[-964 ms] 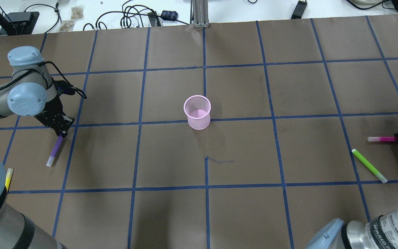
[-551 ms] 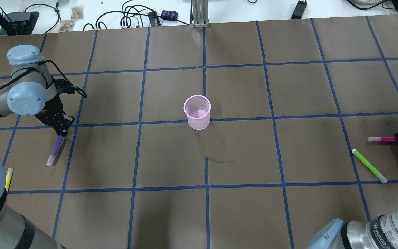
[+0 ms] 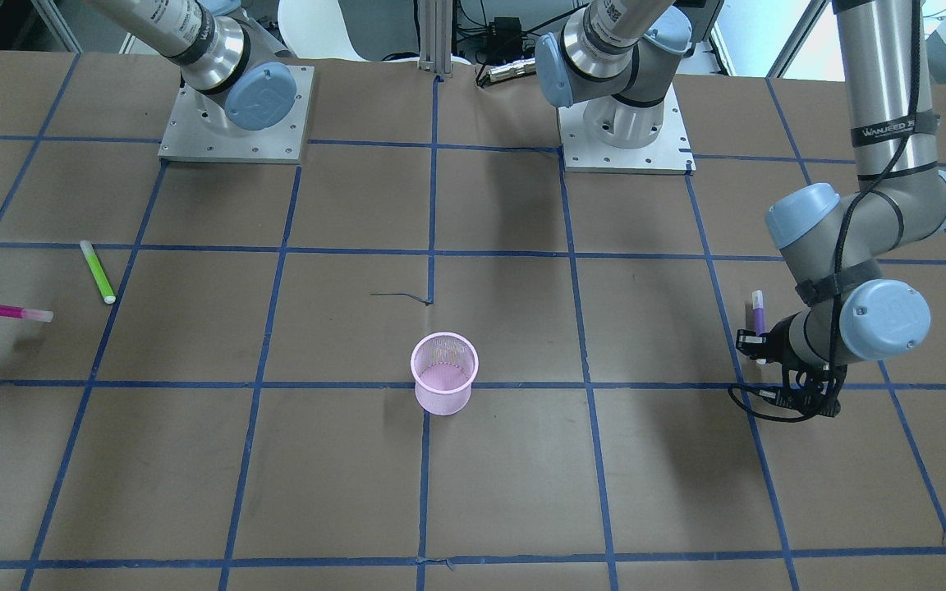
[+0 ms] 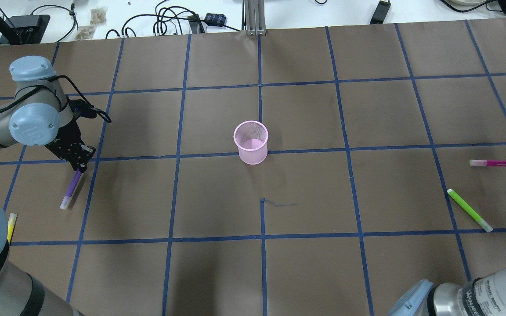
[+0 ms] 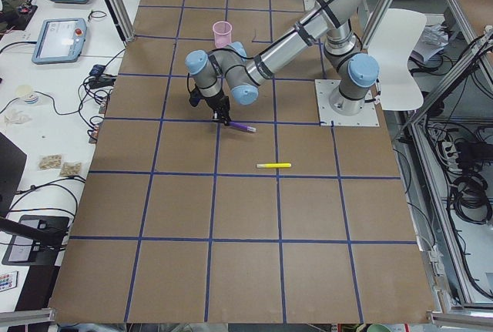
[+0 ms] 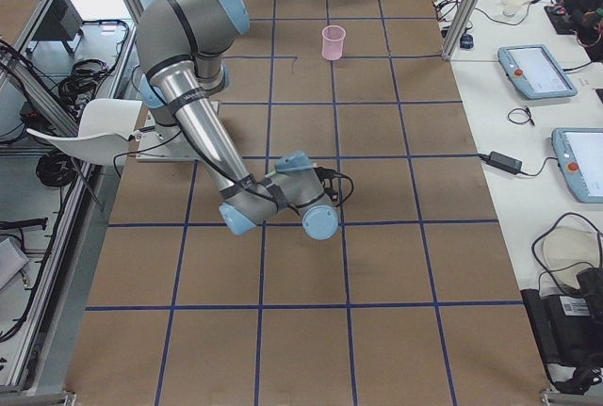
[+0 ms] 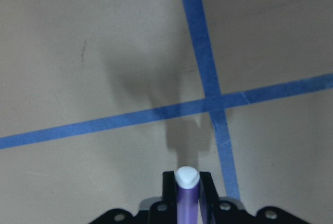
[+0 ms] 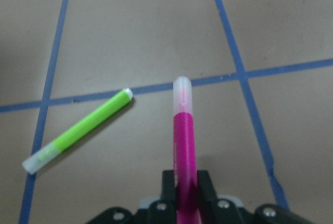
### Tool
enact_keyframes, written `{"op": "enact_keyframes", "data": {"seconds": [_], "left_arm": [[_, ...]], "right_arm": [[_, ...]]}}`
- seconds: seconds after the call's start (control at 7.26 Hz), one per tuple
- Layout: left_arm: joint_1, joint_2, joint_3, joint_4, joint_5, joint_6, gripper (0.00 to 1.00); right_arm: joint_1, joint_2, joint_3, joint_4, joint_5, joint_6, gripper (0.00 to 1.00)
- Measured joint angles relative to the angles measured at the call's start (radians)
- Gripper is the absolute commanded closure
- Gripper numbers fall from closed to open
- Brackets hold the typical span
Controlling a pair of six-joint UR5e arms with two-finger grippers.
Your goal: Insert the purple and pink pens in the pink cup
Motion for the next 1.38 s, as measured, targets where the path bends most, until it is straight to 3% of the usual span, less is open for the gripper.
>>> {"op": "enact_keyframes", "data": {"seconds": [0.41,0.69,0.96,1.38], "left_arm": [[0.000,0.011,0.000,-0.001,-0.020,0.001,1.00],[-0.001,0.040,0.003,-0.004,-0.077,0.005,1.00],[-0.004,0.077,0.011,-0.014,-0.181,0.005,1.00],[-0.029,0.104,0.014,-0.023,-0.228,-0.002,1.00]], "right_arm": [[0.316,-0.265,-0.003,0.037,-0.023,0.560,0.93],[0.598,-0.335,-0.004,-0.029,-0.096,1.028,0.93],[0.859,-0.323,-0.004,-0.148,-0.208,1.461,0.94],[1.133,-0.192,-0.020,-0.328,-0.340,1.773,0.92]]}}
